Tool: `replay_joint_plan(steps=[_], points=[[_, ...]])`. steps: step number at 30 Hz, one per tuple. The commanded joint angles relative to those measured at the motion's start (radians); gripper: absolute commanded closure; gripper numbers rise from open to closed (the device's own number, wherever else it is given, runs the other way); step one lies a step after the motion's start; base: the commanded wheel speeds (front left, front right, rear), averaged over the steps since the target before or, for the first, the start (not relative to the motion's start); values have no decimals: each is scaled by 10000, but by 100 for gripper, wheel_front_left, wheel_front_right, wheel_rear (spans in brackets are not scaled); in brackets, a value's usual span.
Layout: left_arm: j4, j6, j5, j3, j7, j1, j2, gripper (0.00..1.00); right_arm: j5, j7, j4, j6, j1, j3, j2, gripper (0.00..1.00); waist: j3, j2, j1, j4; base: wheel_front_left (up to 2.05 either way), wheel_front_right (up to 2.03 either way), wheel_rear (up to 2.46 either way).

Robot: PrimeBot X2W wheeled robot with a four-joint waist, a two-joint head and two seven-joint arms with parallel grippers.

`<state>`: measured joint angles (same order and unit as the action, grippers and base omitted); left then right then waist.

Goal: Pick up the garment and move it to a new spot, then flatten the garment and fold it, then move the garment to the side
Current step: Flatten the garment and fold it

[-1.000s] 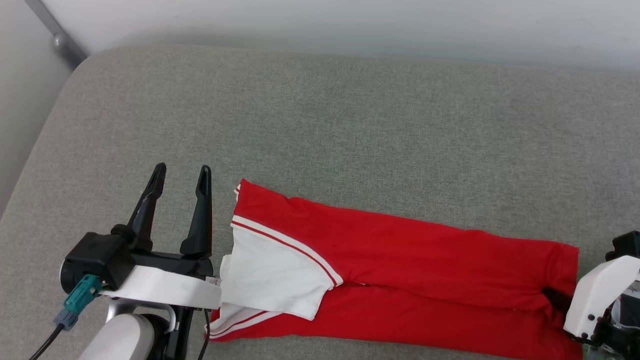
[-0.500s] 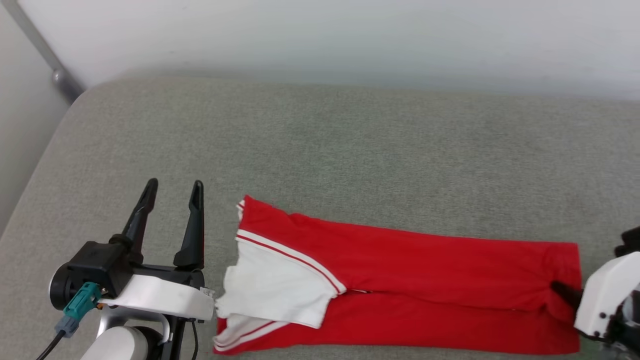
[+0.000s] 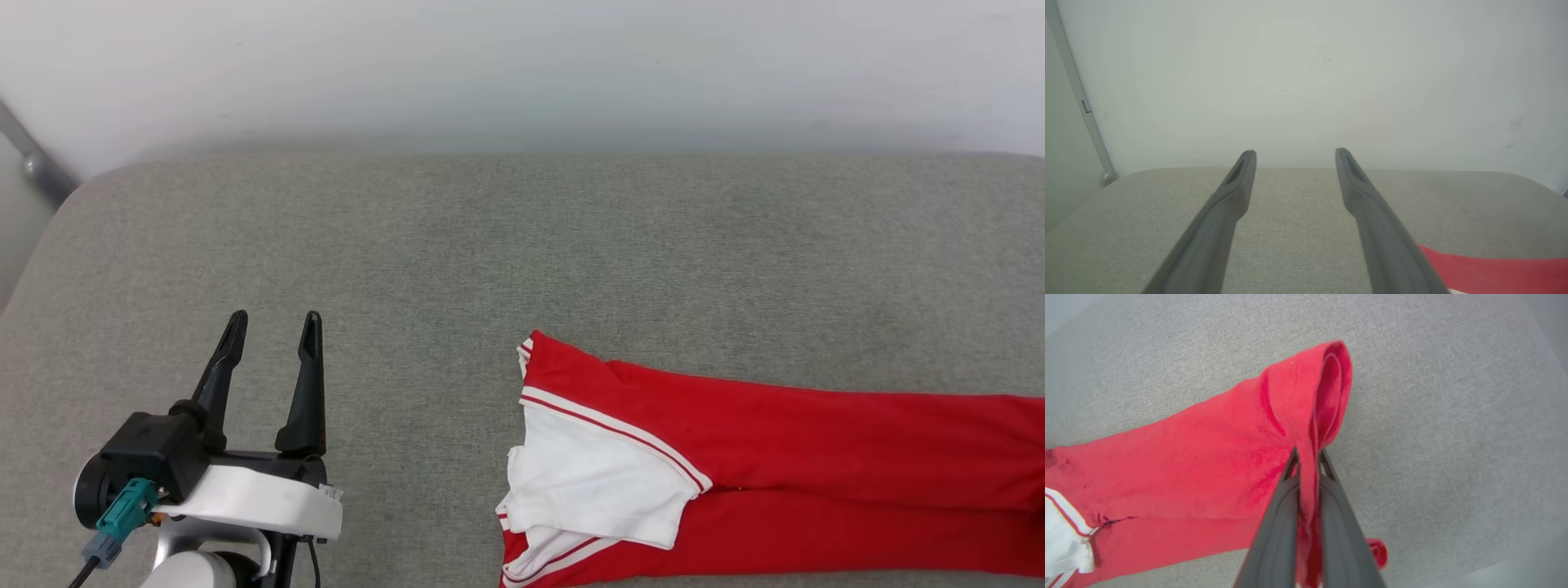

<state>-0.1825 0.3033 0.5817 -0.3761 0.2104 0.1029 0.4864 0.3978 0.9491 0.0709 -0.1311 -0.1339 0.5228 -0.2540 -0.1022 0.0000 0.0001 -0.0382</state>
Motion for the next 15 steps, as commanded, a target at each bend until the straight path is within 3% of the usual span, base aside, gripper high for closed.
replay_joint_plan(steps=[1,9,15], points=[[28,-11,-3,62,60,-156,10,0,151,100,-90,8,-115,61,128,100,41,0,-1,120,0,0,0],[349,98,27,137,59,-313,119,0,2529,1743,-208,8,-361,-453,1715,100,175,0,-1,213,0,0,0],[445,100,7,53,-13,-240,123,0,4686,2306,249,8,-590,-1314,2041,100,246,0,-1,-6,0,0,0]])
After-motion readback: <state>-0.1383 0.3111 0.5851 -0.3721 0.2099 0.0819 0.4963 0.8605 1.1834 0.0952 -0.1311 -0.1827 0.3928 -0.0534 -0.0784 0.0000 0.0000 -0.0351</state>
